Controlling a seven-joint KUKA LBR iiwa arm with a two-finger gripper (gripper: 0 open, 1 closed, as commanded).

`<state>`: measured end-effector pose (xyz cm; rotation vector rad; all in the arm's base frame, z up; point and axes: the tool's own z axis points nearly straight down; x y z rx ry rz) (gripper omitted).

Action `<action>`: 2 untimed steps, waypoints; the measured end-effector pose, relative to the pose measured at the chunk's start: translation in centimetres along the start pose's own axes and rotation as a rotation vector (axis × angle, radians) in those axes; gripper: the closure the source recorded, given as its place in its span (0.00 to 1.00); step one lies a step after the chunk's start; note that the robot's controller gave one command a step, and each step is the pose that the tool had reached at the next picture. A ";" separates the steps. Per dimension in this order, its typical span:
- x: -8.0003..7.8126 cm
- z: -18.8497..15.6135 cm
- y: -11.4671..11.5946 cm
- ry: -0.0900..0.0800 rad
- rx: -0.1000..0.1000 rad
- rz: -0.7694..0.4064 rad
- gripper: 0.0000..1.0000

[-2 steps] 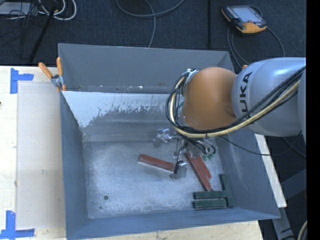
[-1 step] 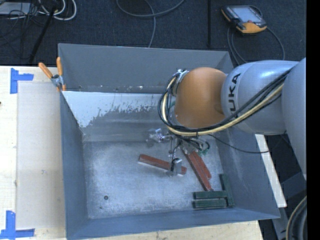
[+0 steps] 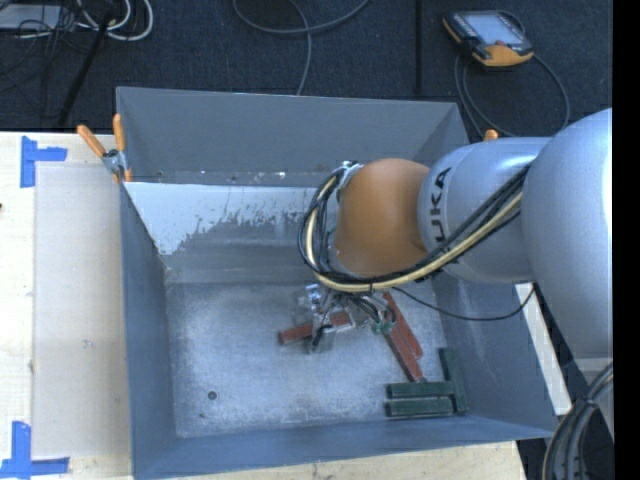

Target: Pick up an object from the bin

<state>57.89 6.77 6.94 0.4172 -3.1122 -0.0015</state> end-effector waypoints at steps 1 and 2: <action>0.0 0.0 0.0 0.000 0.000 0.000 1.00; 1.2 -15.0 1.8 -0.004 0.001 -0.134 1.00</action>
Offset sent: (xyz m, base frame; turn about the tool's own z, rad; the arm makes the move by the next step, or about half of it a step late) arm -0.0172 0.0131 0.1491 -0.1348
